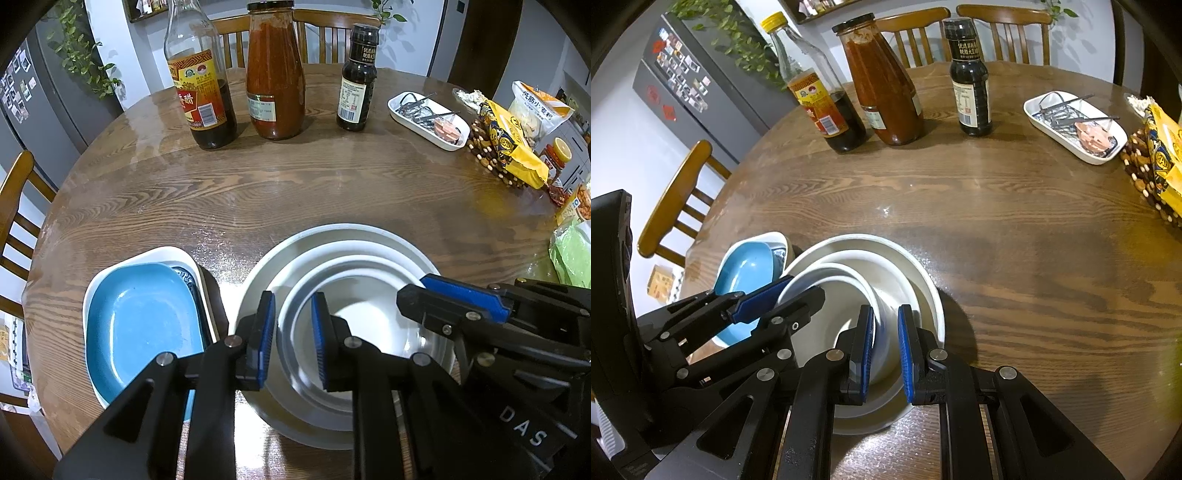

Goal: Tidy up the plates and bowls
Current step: 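Lower the ramekin into the smaller white bowl, then open both grippers and release the ramekin inside the bowls, then move both grippers to the rim of the nested bowl stack, then close both grippers on the large white bowl rim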

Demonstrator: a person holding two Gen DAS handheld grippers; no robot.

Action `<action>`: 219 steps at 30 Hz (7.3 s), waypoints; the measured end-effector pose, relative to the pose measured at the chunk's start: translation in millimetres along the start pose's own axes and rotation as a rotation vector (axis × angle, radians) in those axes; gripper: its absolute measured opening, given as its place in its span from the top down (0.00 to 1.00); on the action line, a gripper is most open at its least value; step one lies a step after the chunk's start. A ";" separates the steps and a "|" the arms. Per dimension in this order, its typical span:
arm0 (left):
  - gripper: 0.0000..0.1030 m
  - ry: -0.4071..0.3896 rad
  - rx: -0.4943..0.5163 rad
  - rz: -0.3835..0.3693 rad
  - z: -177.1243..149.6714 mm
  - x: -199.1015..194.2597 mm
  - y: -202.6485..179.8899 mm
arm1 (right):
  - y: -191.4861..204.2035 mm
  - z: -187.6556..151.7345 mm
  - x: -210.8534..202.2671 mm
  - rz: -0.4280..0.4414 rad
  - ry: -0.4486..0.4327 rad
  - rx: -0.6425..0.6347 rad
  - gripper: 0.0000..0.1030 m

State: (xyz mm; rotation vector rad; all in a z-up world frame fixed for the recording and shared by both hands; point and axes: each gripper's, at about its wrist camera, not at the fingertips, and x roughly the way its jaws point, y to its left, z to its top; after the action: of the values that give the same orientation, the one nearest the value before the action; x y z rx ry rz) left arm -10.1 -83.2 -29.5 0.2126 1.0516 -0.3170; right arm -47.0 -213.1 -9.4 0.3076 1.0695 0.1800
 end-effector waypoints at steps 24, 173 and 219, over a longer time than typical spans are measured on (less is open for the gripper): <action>0.74 -0.024 0.009 0.039 0.5 -5.7 -0.1 | 2.9 0.6 -5.2 -0.018 -0.015 -0.011 0.85; 0.25 0.079 -0.410 -0.283 -33.9 -27.4 82.2 | -61.9 -54.2 -38.9 0.129 -0.070 0.351 0.30; 0.87 0.227 -0.232 -0.139 -6.4 14.0 63.6 | -57.2 -43.6 13.8 0.061 0.060 0.357 0.45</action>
State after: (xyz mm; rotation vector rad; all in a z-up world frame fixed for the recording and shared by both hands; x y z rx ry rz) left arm 13.7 -23.8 -43.5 -0.0349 1.3204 -0.2980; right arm -79.2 -256.0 -59.3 0.6597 1.1509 0.0517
